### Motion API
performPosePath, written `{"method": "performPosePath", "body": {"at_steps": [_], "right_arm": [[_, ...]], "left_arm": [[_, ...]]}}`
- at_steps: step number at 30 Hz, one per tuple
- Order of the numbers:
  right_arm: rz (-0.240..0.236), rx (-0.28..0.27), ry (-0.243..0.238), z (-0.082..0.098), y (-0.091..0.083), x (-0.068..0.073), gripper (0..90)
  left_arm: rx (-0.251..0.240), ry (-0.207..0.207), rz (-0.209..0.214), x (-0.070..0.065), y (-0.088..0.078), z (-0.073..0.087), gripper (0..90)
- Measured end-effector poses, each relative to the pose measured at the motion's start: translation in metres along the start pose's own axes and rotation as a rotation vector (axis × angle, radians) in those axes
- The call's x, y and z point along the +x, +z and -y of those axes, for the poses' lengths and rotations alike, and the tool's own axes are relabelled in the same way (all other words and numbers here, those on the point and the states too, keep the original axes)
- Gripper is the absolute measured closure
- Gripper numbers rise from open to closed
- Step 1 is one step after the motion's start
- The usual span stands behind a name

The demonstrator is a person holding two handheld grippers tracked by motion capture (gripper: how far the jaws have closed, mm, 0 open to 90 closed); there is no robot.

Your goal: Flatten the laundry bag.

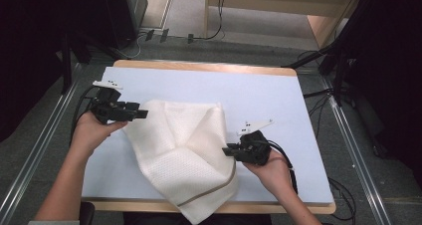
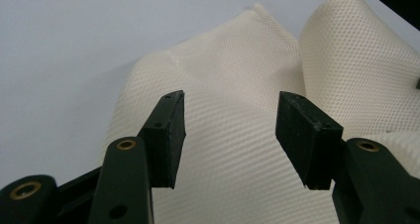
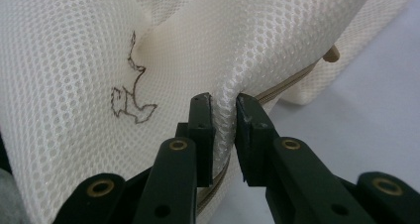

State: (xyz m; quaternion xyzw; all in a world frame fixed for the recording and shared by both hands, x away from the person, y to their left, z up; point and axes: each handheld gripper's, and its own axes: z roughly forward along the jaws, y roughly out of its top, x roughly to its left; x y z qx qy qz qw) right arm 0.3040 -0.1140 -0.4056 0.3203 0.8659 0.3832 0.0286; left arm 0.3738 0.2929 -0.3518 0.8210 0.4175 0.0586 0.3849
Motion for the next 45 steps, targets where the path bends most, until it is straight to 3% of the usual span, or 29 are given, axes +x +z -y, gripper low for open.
{"method": "performPosePath", "body": {"at_steps": [7, 8, 9, 10, 11, 13, 14, 17, 20, 21, 22, 25, 26, 28, 31, 33, 37, 40, 45], "right_arm": [[-0.007, 0.0, -0.004, 0.004, 0.008, 0.011, 79.0], [-0.007, -0.003, -0.01, 0.005, 0.007, 0.01, 76.6], [-0.015, -0.03, -0.01, 0.005, 0.003, 0.007, 68.3], [-0.015, -0.03, -0.01, 0.005, 0.003, 0.007, 68.3], [-0.005, -0.069, -0.01, 0.003, -0.007, 0.003, 63.2], [0.0, -0.09, -0.017, 0.002, -0.012, 0.0, 62.8], [0.011, -0.13, -0.004, -0.001, -0.023, -0.008, 63.2], [0.044, -0.154, 0.005, -0.007, -0.03, -0.02, 64.7], [0.076, -0.167, 0.021, -0.012, -0.027, -0.038, 64.4], [0.076, -0.167, 0.021, -0.012, -0.027, -0.038, 64.4], [0.076, -0.176, 0.036, -0.017, -0.02, -0.052, 64.5], [0.094, -0.176, 0.066, -0.023, -0.008, -0.071, 64.5], [0.094, -0.176, 0.066, -0.023, -0.008, -0.071, 64.5], [0.097, -0.167, 0.09, -0.031, 0.007, -0.087, 64.0], [0.117, -0.152, 0.104, -0.039, 0.022, -0.099, 62.8], [0.12, -0.142, 0.108, -0.041, 0.027, -0.102, 61.0], [0.112, -0.117, 0.121, -0.054, 0.053, -0.115, 54.1], [0.116, -0.121, 0.115, -0.061, 0.069, -0.12, 49.9], [0.115, -0.084, 0.072, -0.068, 0.098, -0.12, 48.6]], "left_arm": [[0.009, 0.013, 0.02, -0.002, 0.016, -0.001, 45.8], [0.013, 0.007, 0.024, -0.001, 0.018, 0.0, 45.8], [0.014, 0.004, 0.021, -0.001, 0.018, 0.001, 45.8], [0.014, 0.004, 0.021, -0.001, 0.018, 0.001, 45.8], [0.014, 0.002, 0.018, -0.002, 0.016, 0.003, 45.8], [0.008, -0.003, 0.011, -0.003, 0.012, 0.006, 45.8], [0.001, -0.01, 0.003, -0.004, 0.007, 0.011, 45.8], [-0.01, -0.044, -0.005, -0.007, 0.0, 0.021, 45.6], [0.016, -0.058, -0.032, -0.01, -0.006, 0.035, 45.0], [0.016, -0.058, -0.032, -0.01, -0.006, 0.035, 44.7], [0.024, -0.075, -0.04, -0.011, -0.009, 0.046, 44.7], [0.038, -0.102, -0.05, -0.013, -0.013, 0.062, 44.1], [0.038, -0.102, -0.05, -0.013, -0.013, 0.062, 44.1], [0.047, -0.12, -0.049, -0.014, -0.014, 0.075, 44.1], [0.046, -0.137, -0.057, -0.014, -0.015, 0.083, 43.1], [0.041, -0.141, -0.058, -0.013, -0.016, 0.085, 42.7], [0.024, -0.187, -0.07, -0.01, -0.02, 0.097, 42.1], [0.03, -0.187, -0.081, -0.012, -0.021, 0.101, 42.0], [0.018, -0.193, -0.093, -0.013, -0.029, 0.108, 42.3]]}}
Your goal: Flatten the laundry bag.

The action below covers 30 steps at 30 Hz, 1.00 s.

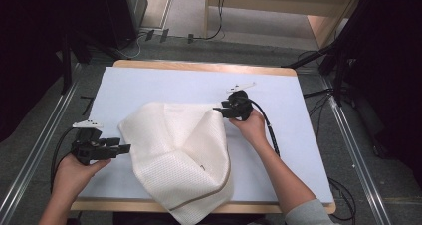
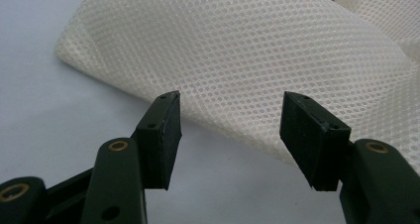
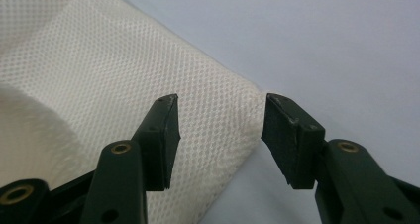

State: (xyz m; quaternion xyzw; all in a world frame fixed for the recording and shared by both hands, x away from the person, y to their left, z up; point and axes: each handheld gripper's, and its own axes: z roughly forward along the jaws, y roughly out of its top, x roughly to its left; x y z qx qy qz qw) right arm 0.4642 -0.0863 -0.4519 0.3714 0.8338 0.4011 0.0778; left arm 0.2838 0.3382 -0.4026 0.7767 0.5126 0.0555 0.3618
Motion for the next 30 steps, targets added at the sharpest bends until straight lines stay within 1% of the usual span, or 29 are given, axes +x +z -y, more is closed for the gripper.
{"method": "performPosePath", "body": {"at_steps": [1, 2, 3, 4, 5, 6, 9, 10, 11, 12, 13, 14, 15, 16, 18, 20, 21, 22, 23, 24, 25, 26, 27, 28, 29, 30], "right_arm": [[0.007, 0.021, -0.01, 0.0, 0.006, 0.0, 47.9], [0.018, 0.037, -0.006, 0.001, 0.011, 0.002, 47.5], [0.015, 0.05, -0.007, 0.003, 0.016, 0.002, 46.7], [0.015, 0.05, -0.007, 0.003, 0.016, 0.002, 46.7], [0.024, 0.037, -0.028, 0.005, 0.021, 0.005, 48.4], [0.039, 0.039, -0.039, 0.005, 0.022, 0.008, 52.5], [0.095, 0.037, -0.088, 0.007, 0.021, 0.012, 77.3], [0.109, 0.033, -0.095, 0.009, 0.021, 0.013, 82.5], [0.109, 0.033, -0.095, 0.009, 0.021, 0.013, 82.5], [0.096, 0.031, -0.087, 0.009, 0.021, 0.011, 88.3], [0.087, 0.031, -0.054, 0.009, 0.019, 0.007, 90.0], [0.073, 0.032, -0.04, 0.009, 0.018, 0.004, 90.0], [0.071, 0.037, -0.026, 0.008, 0.016, 0.002, 90.0], [0.071, 0.037, -0.026, 0.008, 0.016, 0.002, 90.0], [0.067, 0.045, -0.007, 0.007, 0.011, -0.005, 90.0], [0.094, 0.04, -0.005, 0.007, 0.006, -0.011, 90.0], [0.094, 0.04, -0.005, 0.007, 0.006, -0.011, 90.0], [0.106, 0.032, 0.0, 0.006, 0.003, -0.015, 90.0], [0.128, 0.014, 0.03, 0.006, -0.006, -0.026, 90.0], [0.137, 0.001, 0.048, 0.006, -0.01, -0.032, 90.0], [0.144, -0.009, 0.062, 0.005, -0.014, -0.039, 90.0], [0.156, -0.019, 0.081, 0.005, -0.019, -0.045, 90.0], [0.156, -0.019, 0.081, 0.005, -0.019, -0.045, 90.0], [0.184, -0.026, 0.095, 0.005, -0.027, -0.057, 90.0], [0.207, -0.032, 0.098, 0.005, -0.03, -0.063, 90.0], [0.226, -0.037, 0.105, 0.007, -0.034, -0.067, 90.0]], "left_arm": [[-0.002, 0.0, -0.004, 0.0, 0.0, 0.001, 42.3], [0.0, 0.0, -0.007, 0.001, 0.0, 0.001, 42.3], [-0.002, -0.001, -0.004, 0.001, 0.0, 0.001, 42.4], [-0.002, -0.001, -0.004, 0.001, 0.0, 0.001, 42.3], [-0.003, -0.002, -0.006, 0.003, 0.001, 0.001, 42.3], [-0.003, -0.002, -0.006, 0.003, 0.001, 0.001, 42.3], [-0.003, -0.005, 0.001, 0.004, 0.002, 0.0, 42.4], [0.002, 0.0, 0.004, 0.003, 0.004, -0.001, 42.4], [0.002, 0.0, 0.004, 0.003, 0.004, -0.001, 42.4], [0.003, 0.004, 0.009, 0.003, 0.005, -0.002, 42.4], [0.009, 0.007, 0.013, 0.002, 0.007, -0.003, 42.5], [0.009, 0.007, 0.013, 0.002, 0.007, -0.003, 42.5], [0.01, 0.015, 0.014, 0.001, 0.008, -0.004, 42.6], [0.01, 0.015, 0.014, 0.001, 0.008, -0.004, 42.6], [0.01, 0.014, 0.018, 0.0, 0.009, -0.005, 42.7], [0.009, 0.018, 0.017, 0.0, 0.01, -0.006, 42.7], [0.009, 0.018, 0.017, 0.0, 0.01, -0.006, 42.7], [0.005, 0.022, 0.017, -0.001, 0.01, -0.007, 42.7], [0.002, 0.027, 0.021, -0.002, 0.011, -0.009, 42.7], [0.002, 0.027, 0.021, -0.002, 0.011, -0.009, 42.7], [-0.004, 0.031, 0.034, -0.004, 0.014, -0.011, 42.7], [0.0, 0.036, 0.034, -0.005, 0.016, -0.013, 42.7], [0.0, 0.036, 0.034, -0.005, 0.016, -0.013, 42.7], [0.002, 0.044, 0.039, -0.007, 0.021, -0.017, 42.7], [0.002, 0.044, 0.039, -0.007, 0.021, -0.017, 42.6], [0.006, 0.053, 0.043, -0.01, 0.028, -0.02, 42.7]]}}
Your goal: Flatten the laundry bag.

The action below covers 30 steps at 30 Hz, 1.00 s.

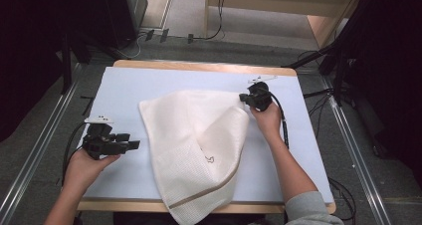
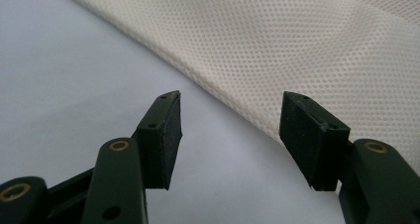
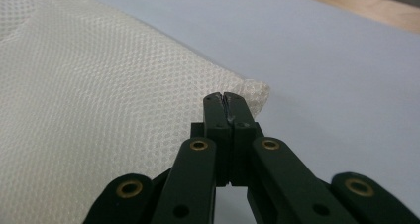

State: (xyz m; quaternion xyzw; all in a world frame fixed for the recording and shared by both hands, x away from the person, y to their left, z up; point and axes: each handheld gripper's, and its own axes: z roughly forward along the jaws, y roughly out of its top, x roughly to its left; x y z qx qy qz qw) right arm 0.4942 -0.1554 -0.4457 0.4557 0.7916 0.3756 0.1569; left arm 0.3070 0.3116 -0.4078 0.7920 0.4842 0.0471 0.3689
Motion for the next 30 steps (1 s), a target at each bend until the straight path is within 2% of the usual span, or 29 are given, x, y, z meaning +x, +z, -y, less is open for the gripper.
{"method": "performPosePath", "body": {"at_steps": [2, 6, 7, 8, 10, 14, 18, 22, 24, 26, 28, 29, 30], "right_arm": [[0.039, 0.0, 0.014, 0.002, -0.003, -0.011, 90.0], [0.022, 0.007, 0.066, 0.006, -0.003, -0.022, 89.5], [0.009, 0.005, 0.073, 0.006, -0.004, -0.022, 82.2], [0.009, 0.005, 0.073, 0.006, -0.004, -0.022, 82.2], [0.007, -0.001, 0.067, 0.004, -0.009, -0.018, 71.3], [-0.008, -0.012, 0.053, 0.004, -0.023, -0.013, 64.6], [-0.02, -0.019, 0.051, 0.007, -0.032, -0.008, 62.6], [-0.024, 0.002, 0.023, 0.02, -0.044, 0.0, 61.3], [-0.023, 0.007, 0.016, 0.023, -0.047, 0.001, 61.3], [-0.02, 0.012, 0.006, 0.03, -0.055, 0.003, 61.2], [-0.018, 0.011, 0.006, 0.032, -0.059, 0.003, 61.2], [-0.023, 0.004, 0.02, 0.036, -0.066, 0.002, 61.2], [-0.023, 0.004, 0.02, 0.036, -0.066, 0.002, 61.2]], "left_arm": [[0.009, 0.004, 0.007, -0.003, 0.008, -0.004, 42.7], [0.028, 0.017, 0.008, -0.008, 0.023, -0.009, 42.8], [0.045, 0.015, 0.02, -0.01, 0.033, -0.012, 42.9], [0.045, 0.015, 0.02, -0.01, 0.033, -0.012, 42.9], [0.062, 0.022, 0.006, -0.013, 0.047, -0.016, 43.1], [0.082, 0.009, -0.011, -0.012, 0.064, -0.021, 43.4], [0.103, 0.012, -0.03, -0.01, 0.076, -0.024, 43.2], [0.08, -0.015, -0.039, -0.008, 0.083, -0.026, 44.1], [0.075, -0.018, -0.04, -0.008, 0.084, -0.025, 48.4], [0.06, -0.035, -0.061, -0.009, 0.085, -0.024, 55.3], [0.058, -0.042, -0.06, -0.008, 0.085, -0.025, 64.0], [0.061, -0.045, -0.05, -0.007, 0.086, -0.025, 69.8], [0.064, -0.053, -0.034, -0.006, 0.087, -0.026, 69.8]]}}
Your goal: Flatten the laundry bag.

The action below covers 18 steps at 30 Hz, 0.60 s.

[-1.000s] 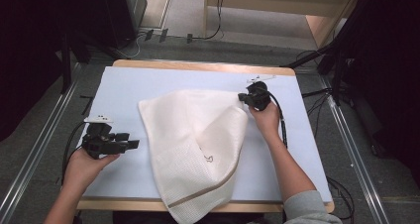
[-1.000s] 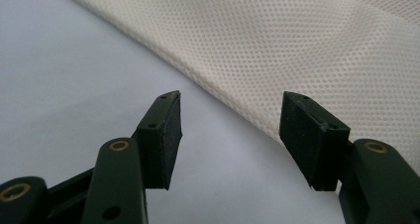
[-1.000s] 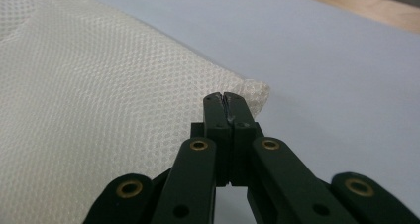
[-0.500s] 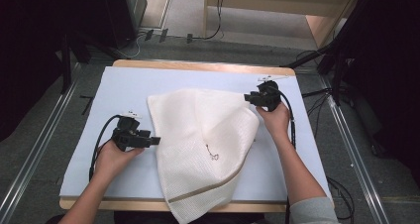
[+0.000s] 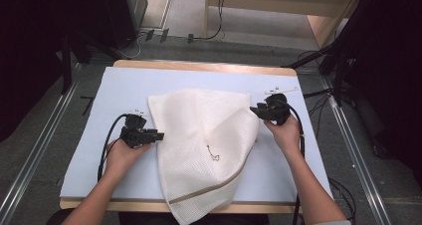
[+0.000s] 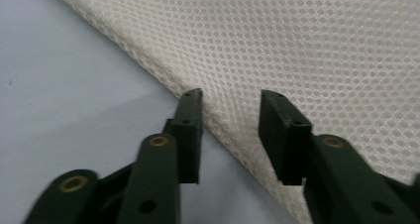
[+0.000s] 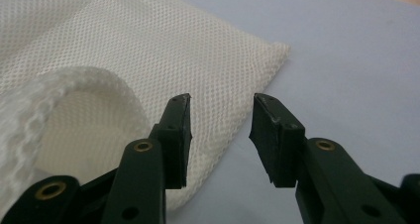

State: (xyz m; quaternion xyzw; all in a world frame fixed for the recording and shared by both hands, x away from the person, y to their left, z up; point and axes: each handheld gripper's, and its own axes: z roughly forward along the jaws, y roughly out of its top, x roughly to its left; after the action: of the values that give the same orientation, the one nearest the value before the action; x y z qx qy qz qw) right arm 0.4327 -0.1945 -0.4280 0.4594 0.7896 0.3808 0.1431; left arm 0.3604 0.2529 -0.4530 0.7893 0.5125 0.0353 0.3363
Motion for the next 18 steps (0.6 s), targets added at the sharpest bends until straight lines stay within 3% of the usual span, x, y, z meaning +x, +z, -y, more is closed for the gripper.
{"method": "performPosePath", "body": {"at_steps": [1, 7, 13, 14, 18], "right_arm": [[-0.006, -0.014, 0.014, 0.005, -0.008, -0.002, 61.1], [0.003, -0.029, 0.023, 0.016, -0.024, -0.004, 61.1], [-0.003, -0.029, 0.026, 0.021, -0.029, -0.001, 61.1], [-0.006, -0.031, 0.019, 0.021, -0.029, 0.001, 61.1], [-0.012, -0.025, 0.008, 0.023, -0.03, 0.006, 61.2]], "left_arm": [[0.026, -0.011, 0.065, 0.003, 0.003, -0.002, 81.8], [0.023, -0.038, 0.111, 0.014, -0.002, -0.013, 89.7], [-0.039, -0.066, 0.084, 0.036, -0.015, -0.026, 89.9], [-0.065, -0.092, 0.077, 0.046, -0.018, -0.029, 90.0], [-0.08, -0.111, 0.028, 0.066, -0.024, -0.032, 90.0]]}}
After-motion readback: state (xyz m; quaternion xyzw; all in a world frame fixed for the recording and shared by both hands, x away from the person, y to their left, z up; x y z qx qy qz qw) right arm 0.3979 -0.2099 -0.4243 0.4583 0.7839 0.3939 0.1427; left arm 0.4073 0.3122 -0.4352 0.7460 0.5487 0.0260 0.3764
